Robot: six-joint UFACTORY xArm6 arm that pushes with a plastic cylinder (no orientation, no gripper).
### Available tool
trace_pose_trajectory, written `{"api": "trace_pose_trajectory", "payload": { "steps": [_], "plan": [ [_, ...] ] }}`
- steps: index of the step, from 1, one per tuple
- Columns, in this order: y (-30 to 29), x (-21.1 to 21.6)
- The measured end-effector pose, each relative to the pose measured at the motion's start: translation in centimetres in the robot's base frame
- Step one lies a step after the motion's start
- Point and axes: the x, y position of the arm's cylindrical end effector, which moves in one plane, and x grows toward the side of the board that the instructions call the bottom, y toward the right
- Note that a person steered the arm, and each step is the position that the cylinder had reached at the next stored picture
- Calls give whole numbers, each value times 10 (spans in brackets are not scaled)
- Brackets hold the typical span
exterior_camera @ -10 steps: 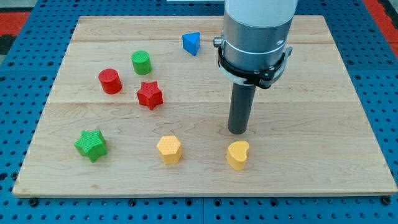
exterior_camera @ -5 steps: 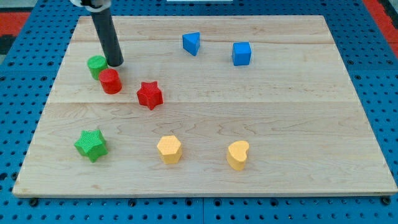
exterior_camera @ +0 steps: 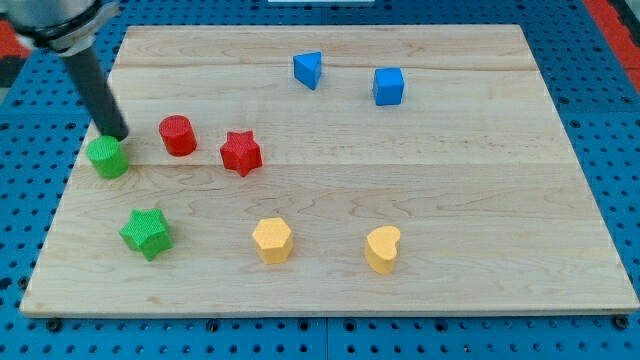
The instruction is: Push green circle near green star
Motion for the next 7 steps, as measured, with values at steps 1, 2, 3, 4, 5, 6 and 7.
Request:
{"api": "trace_pose_trajectory", "payload": {
  "steps": [1, 2, 3, 4, 5, 6, 7],
  "plan": [
    [2, 64],
    [-9, 86],
    [-20, 93],
    [-25, 74],
    [-19, 81],
    [-12, 81],
    [-3, 105]
  ]
}}
